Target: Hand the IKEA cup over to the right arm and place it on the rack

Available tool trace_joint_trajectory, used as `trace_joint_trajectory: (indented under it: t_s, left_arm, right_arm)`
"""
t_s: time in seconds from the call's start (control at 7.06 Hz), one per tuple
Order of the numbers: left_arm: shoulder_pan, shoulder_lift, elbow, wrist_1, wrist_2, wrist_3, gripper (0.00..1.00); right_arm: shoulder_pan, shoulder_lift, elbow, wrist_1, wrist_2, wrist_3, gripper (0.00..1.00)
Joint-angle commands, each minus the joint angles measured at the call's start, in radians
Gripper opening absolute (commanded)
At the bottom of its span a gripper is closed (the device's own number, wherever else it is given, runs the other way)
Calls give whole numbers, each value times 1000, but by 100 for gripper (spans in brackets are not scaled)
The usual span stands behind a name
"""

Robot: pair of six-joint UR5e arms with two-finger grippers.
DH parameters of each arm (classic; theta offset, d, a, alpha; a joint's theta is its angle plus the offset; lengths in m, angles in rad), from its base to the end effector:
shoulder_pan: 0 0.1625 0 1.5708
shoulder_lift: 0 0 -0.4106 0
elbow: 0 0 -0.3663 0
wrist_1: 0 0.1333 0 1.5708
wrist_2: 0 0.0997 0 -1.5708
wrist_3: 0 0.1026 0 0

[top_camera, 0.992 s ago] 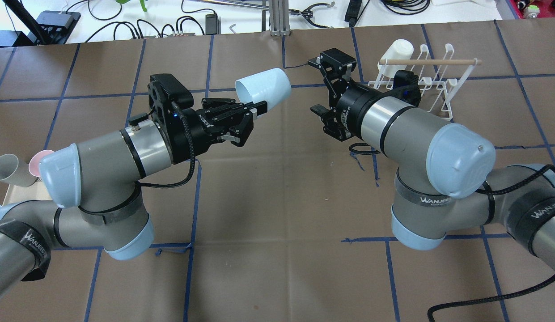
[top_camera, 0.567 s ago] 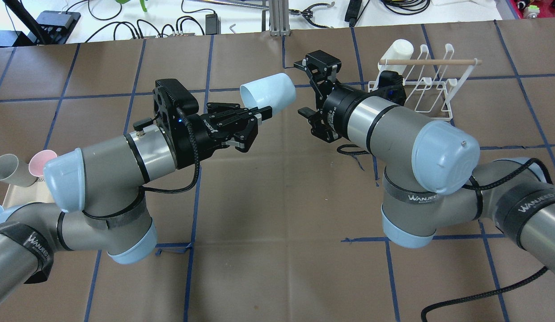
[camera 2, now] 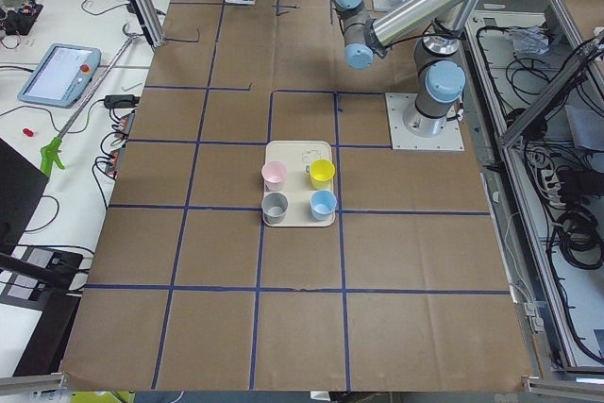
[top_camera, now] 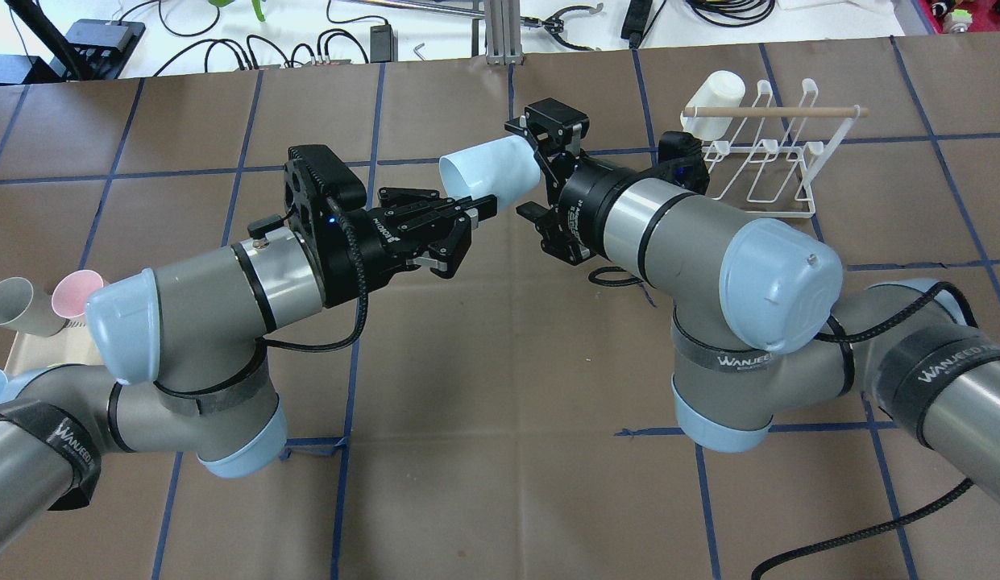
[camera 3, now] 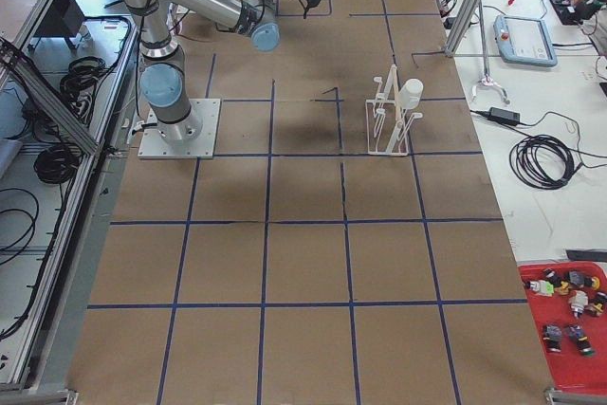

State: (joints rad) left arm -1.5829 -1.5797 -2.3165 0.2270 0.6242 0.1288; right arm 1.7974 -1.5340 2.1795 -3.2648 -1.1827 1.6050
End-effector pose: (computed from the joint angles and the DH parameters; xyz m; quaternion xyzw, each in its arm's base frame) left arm -0.2210 -0.3699 0.3781 -0.2809 -0.7538 0.4658 0.3687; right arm 0.2665 -0.3898 0.3915 0.4657 0.7170 -0.1668 0.4912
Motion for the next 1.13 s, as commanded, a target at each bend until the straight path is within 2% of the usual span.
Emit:
trace_joint_trajectory:
  t_s: [0.0,0.14,0.57,0.71,0.85,0.99]
  left_arm:
    - [0,1,0,0,0,0,3]
    - [0,3,0,0,0,2,3]
    - [0,3,2,0,0,0,4]
    - [0,3,2,0,0,0,4]
    - [0,3,2,0,0,0,4]
    - [0,3,2,0,2,0,4]
  right_arm:
    - [26,24,-21,-1,-2,13,99]
    - [36,44,-55,0,-3,13,99]
    - [36,49,-56,2,-3,6,96]
    - [36,51,-55,2,-3,0,88]
    - [36,51,-55,2,-2,-3,73]
    - [36,49,-55,2,0,-7,65]
